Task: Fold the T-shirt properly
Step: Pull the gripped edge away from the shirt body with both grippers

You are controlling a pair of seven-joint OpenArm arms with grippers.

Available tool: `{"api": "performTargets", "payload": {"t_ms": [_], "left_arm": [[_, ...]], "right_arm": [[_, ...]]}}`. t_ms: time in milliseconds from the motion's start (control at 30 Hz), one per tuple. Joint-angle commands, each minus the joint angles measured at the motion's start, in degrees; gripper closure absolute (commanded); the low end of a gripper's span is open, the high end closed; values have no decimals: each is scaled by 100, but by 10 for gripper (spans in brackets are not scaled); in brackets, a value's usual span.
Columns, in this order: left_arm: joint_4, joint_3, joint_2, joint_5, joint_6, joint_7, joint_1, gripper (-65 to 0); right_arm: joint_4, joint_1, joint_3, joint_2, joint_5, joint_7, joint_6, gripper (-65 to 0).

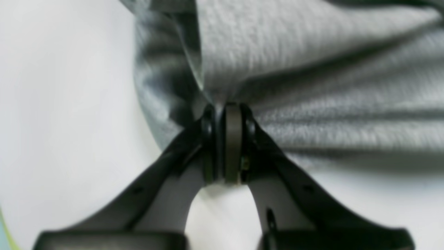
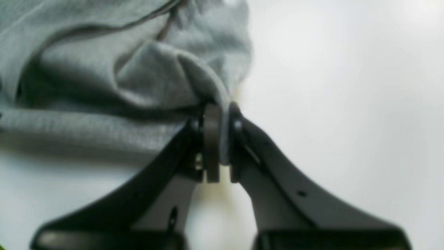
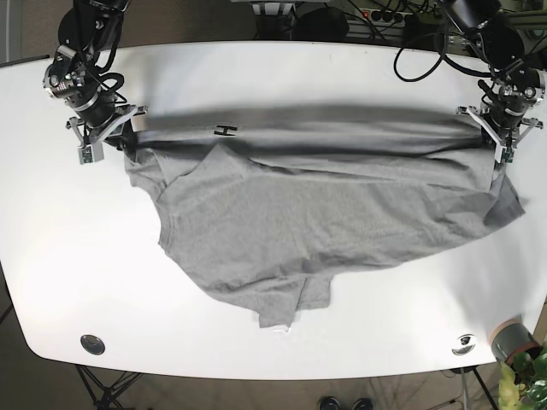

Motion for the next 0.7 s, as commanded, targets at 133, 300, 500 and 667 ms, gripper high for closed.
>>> {"api": "performTargets", "payload": {"t_ms": [133,300,500,667], "left_arm": [[812,-544,144,-55,69,51,89,0],[891,-667,117,-55,69,508,142,0],[900,-781,109,-55,69,754,406,0],[865,-772,144,-46,69,763,775,0]], "right_arm": [[686,-591,66,65,59,149,-4,-21],[1003,-1004,101,65,59,149,-13,-21],[1100,-1329,400,-190,173,132,-4,-21],[1108,-1558,409,-208,164,79,-21,-21]]}}
